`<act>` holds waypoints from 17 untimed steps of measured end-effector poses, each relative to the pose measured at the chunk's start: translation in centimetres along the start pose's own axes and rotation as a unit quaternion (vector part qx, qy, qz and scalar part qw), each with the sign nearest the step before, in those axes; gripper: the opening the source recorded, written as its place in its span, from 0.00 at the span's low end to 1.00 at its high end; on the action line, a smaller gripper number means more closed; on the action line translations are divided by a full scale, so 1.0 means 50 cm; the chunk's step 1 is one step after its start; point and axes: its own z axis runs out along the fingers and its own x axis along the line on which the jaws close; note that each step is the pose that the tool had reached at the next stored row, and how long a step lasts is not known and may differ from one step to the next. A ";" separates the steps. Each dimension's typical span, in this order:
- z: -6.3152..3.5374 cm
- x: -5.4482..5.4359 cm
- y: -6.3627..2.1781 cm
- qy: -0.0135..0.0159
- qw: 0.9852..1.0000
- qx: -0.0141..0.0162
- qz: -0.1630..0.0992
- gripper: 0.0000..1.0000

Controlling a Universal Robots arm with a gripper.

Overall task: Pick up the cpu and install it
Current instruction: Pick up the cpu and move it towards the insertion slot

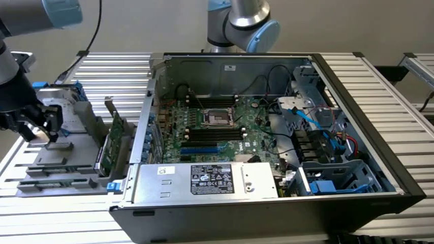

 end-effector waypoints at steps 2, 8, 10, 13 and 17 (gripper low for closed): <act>-0.018 0.001 0.001 0.000 1.000 0.000 0.000 0.55; -0.074 0.009 0.002 0.000 1.000 0.000 0.000 0.55; -0.092 0.012 0.003 0.000 1.000 0.000 0.000 0.55; -0.119 0.014 0.004 0.000 1.000 0.000 0.000 0.55; -0.155 0.015 0.014 0.000 1.000 0.000 0.000 0.55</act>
